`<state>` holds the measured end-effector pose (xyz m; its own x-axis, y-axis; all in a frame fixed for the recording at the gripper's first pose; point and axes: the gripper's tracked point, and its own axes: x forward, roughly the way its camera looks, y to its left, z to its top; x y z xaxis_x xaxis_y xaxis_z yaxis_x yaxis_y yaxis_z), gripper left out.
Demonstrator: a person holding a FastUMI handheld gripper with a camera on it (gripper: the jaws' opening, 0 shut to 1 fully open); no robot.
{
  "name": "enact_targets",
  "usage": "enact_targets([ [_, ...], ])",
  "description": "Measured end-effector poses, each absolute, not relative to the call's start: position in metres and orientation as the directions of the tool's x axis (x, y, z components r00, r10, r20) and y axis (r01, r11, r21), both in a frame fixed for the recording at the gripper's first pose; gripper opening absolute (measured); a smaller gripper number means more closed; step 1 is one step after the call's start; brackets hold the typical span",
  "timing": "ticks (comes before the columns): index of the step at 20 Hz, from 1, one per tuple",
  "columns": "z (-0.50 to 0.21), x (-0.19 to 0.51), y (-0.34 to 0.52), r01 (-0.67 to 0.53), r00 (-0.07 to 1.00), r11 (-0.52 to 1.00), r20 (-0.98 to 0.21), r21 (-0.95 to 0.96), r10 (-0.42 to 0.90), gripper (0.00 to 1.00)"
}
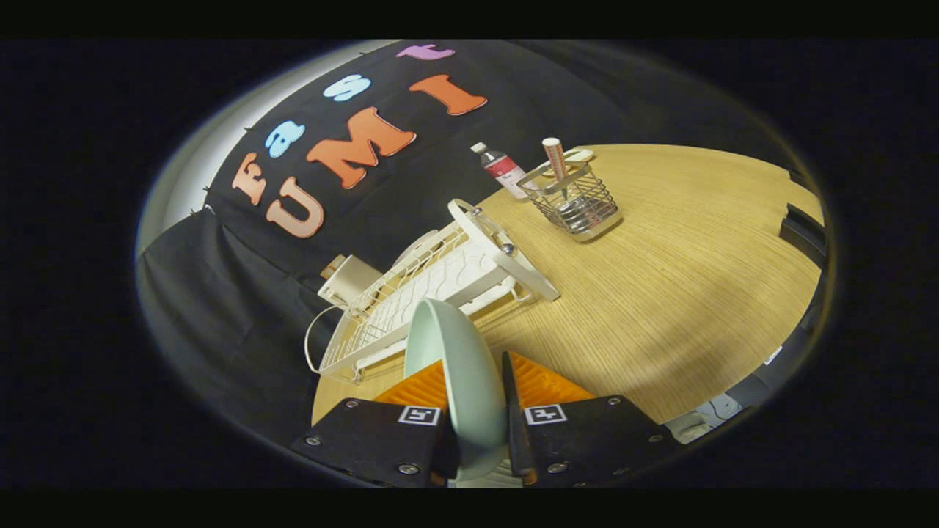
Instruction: Take the plate from the dish rack, then take the spoon from the basket and place it into the plate.
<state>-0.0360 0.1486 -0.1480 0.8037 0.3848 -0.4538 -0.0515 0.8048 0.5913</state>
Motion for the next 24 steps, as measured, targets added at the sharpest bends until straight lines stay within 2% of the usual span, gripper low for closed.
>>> enact_targets([
  [3,-0.156,-0.029,0.128,0.001,0.818,0.853,-0.491,0.522,0.3,0.28],
  [7,-0.157,-0.022,0.112,0.032,0.83,0.872,-0.499,0.488,0.25,0.29],
  [8,-0.155,-0.019,0.107,0.036,0.836,0.883,-0.498,0.468,0.231,0.35],
  [11,-0.146,-0.012,0.088,0.033,0.862,0.926,-0.479,0.376,0.164,0.46],
  [12,-0.139,-0.008,0.08,0.032,0.875,0.939,-0.464,0.343,0.14,0.54],
  [16,-0.108,0.009,0.049,0.048,0.929,0.985,-0.369,0.163,0.016,0.78],
  [18,-0.09,0.02,0.039,0.055,0.952,0.995,-0.306,0.084,-0.027,0.85],
  [20,-0.077,0.031,0.03,0.062,0.965,0.998,-0.256,0.018,-0.055,0.9],
  [24,-0.058,0.054,0.016,0.084,0.982,0.996,-0.167,-0.026,-0.087,0.9],
])
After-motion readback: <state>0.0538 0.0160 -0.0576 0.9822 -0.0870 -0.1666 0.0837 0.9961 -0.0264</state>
